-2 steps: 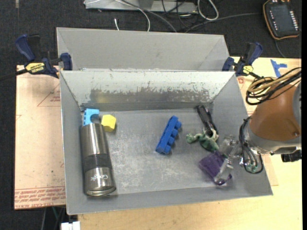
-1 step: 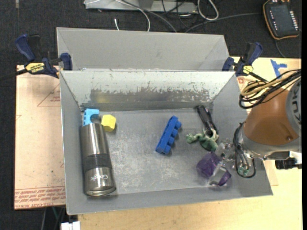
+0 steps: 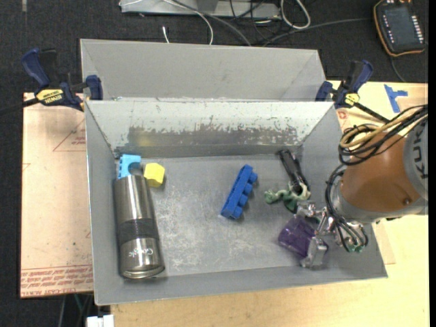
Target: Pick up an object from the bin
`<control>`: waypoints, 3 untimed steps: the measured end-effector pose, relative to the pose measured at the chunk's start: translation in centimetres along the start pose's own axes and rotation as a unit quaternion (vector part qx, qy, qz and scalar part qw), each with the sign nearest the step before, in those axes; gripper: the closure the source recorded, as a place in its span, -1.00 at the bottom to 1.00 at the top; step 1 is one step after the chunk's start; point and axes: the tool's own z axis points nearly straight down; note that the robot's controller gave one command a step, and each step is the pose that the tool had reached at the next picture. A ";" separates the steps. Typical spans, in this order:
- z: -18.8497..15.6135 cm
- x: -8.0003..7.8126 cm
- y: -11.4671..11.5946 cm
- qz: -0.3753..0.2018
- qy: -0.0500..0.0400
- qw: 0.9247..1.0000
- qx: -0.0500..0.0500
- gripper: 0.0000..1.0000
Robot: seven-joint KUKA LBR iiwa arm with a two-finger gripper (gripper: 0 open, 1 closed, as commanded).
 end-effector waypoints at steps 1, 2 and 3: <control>0.2 0.9 1.7 0.119 0.008 0.993 -0.001 1.00; 0.2 0.9 1.7 0.119 0.008 0.993 -0.001 1.00; -2.1 1.1 1.8 0.118 0.012 0.993 -0.002 1.00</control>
Offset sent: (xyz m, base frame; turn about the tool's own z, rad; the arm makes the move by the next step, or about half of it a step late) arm 0.0000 0.0000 0.0000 0.0000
